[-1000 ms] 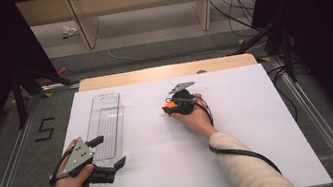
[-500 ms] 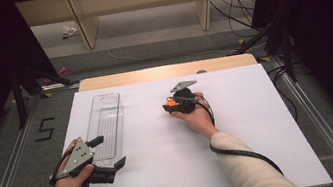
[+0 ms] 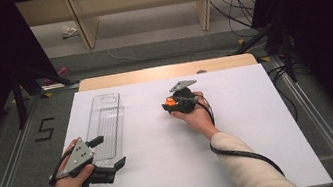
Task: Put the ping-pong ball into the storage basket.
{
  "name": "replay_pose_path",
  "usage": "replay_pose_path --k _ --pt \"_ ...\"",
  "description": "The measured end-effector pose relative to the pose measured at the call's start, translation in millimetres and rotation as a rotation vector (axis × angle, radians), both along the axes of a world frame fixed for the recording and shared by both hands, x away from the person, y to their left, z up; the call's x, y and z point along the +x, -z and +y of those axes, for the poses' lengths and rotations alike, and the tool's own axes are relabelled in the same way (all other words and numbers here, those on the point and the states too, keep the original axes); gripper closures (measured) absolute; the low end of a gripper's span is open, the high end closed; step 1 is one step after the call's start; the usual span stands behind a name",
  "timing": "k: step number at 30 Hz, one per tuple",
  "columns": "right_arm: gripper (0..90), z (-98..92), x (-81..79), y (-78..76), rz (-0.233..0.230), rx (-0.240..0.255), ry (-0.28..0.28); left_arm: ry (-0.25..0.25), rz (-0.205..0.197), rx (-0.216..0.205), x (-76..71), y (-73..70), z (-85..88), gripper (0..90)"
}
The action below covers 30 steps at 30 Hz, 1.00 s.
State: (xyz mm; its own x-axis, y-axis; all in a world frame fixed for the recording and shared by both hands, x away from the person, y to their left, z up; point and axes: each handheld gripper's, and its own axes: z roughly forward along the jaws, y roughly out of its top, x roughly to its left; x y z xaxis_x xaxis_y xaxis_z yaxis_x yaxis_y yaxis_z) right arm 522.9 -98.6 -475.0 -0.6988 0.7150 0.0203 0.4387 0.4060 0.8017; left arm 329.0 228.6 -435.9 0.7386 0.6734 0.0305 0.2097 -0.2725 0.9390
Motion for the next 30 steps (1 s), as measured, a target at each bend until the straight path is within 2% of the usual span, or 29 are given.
replay_pose_path --k 30 --pt "51.4 12.0 -9.5 -16.6 -0.037 0.023 -0.034 0.002 0.0 -0.002 -0.3 -0.2 -0.3 0.0"
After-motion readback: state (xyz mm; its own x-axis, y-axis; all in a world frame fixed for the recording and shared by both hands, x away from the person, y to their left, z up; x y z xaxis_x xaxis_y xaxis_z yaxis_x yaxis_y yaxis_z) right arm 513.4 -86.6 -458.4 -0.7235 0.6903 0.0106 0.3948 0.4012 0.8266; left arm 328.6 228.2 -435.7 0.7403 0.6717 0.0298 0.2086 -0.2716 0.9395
